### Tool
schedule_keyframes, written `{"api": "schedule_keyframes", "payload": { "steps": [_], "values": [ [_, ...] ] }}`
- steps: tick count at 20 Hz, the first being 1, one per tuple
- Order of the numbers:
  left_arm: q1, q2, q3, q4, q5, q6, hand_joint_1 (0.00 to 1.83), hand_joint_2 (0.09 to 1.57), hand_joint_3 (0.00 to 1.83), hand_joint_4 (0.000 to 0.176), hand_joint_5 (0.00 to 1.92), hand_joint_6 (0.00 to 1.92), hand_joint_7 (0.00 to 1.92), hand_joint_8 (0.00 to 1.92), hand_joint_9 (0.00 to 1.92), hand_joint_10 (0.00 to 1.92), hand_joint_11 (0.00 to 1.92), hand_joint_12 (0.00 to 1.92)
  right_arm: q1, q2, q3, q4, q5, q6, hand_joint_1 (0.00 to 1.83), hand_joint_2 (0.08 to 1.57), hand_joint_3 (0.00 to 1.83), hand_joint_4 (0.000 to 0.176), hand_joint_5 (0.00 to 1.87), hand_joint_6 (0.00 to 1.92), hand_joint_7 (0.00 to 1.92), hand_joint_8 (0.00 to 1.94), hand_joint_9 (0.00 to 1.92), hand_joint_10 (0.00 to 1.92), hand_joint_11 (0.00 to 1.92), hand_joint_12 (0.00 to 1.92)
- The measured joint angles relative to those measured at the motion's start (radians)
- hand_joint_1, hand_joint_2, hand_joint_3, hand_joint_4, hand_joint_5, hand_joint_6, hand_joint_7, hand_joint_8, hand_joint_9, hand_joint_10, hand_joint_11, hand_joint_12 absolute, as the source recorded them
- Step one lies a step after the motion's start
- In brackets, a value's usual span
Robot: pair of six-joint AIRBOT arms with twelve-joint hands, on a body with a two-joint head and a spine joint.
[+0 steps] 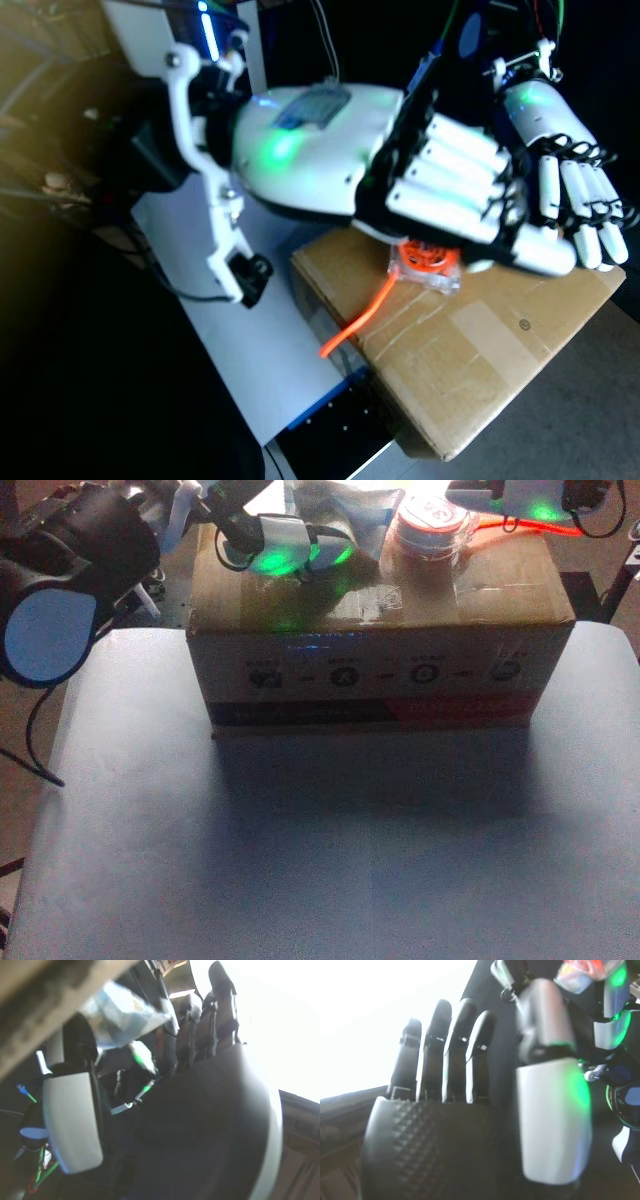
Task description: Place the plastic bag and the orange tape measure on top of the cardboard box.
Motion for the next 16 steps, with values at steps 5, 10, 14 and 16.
{"api": "schedule_keyframes", "payload": {
  "steps": [5,10,14,16],
  "values": [
    [0.013,0.045,-0.053,0.010,0.011,0.000,0.98,0.96,0.00,0.011,0.25,0.00,0.05,0.00,0.00,0.00,0.00,0.50,0.000,0.011,-0.029,0.000,-0.017,-0.003,1.02,1.02,0.01,0.000,0.33,0.82,0.39,0.81,0.27,1.13,0.14,1.74],
    [0.016,0.145,-0.158,0.034,0.103,0.002,0.90,0.98,0.00,0.022,0.25,0.00,0.10,0.00,0.04,0.01,0.00,0.23,-0.032,0.080,-0.089,0.000,-0.097,-0.004,1.07,0.99,0.00,0.000,0.35,0.68,0.28,1.13,0.20,1.42,0.08,1.92],
    [0.026,0.231,-0.254,0.049,0.232,0.002,0.81,0.97,0.00,0.024,0.32,0.01,0.20,0.01,0.14,0.04,0.00,0.85,-0.087,0.156,-0.165,0.000,-0.211,-0.006,0.93,0.99,0.00,0.000,0.18,1.06,0.24,1.21,0.19,1.46,0.15,1.92],
    [0.048,0.276,-0.290,0.052,0.315,0.000,0.80,0.95,0.00,0.049,0.33,0.01,0.20,0.01,0.15,0.03,0.00,0.88,-0.137,0.196,-0.197,0.000,-0.301,-0.006,0.89,0.97,0.00,0.000,0.25,0.91,0.30,0.96,0.24,1.24,0.14,1.89]
  ]
}}
